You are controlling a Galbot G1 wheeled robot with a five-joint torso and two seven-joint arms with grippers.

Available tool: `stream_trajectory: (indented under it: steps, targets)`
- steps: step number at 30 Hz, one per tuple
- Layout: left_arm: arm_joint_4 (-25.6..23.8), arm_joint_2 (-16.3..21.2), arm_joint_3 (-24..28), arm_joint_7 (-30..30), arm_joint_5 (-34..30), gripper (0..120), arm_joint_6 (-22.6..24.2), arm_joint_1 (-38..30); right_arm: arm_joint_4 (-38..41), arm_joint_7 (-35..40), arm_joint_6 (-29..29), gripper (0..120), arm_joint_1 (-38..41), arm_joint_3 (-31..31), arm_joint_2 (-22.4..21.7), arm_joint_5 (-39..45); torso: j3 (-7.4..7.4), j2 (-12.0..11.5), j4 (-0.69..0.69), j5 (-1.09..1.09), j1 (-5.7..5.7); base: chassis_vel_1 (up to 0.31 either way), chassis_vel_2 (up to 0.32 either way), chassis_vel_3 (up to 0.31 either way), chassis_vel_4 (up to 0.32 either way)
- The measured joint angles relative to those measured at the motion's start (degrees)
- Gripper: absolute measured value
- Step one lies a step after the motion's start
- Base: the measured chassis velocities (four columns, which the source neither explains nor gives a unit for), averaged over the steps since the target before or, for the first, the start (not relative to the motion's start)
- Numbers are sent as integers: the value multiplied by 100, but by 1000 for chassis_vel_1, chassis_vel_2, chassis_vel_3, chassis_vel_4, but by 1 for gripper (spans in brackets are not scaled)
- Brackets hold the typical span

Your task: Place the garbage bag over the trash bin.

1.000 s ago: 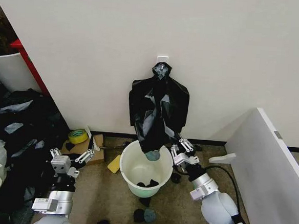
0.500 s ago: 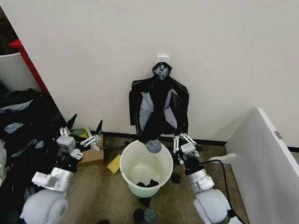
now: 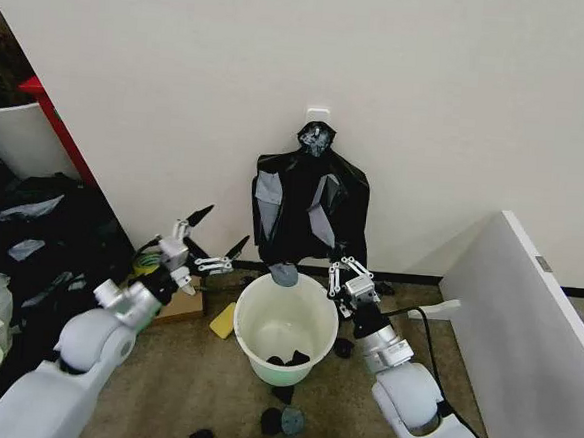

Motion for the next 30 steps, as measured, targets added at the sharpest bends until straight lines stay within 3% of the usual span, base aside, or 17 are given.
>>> stream_trajectory:
  steps: [10,16,19,21,24,30]
  targets:
    - [674,-325,673,30,358,100,114,-656,92,-37,6,0,-29,5,101,-52,0,0,1,0,-1,0,0,0,0]
    - [819,-399,857,137,326,85,90,-883,116,-57,6,0,-59,23,118,-89,-1,0,1,0,-1,0,0,0,0]
    - [917,-416,912,268,248,72,69,-996,116,-72,9,0,-74,43,122,-104,-1,0,1,1,-1,0,0,0,0]
    - [935,-419,921,300,229,69,62,-1014,117,-74,11,0,-77,48,123,-105,-1,0,1,1,-1,0,0,0,0]
    - [1047,-475,939,449,135,46,35,-1080,129,-89,16,0,-96,69,124,-109,-1,0,1,0,-1,0,0,0,0]
    - [1062,-500,859,451,128,25,-11,-1009,132,-94,16,0,-103,97,127,-112,-1,0,1,0,-1,0,0,0,0]
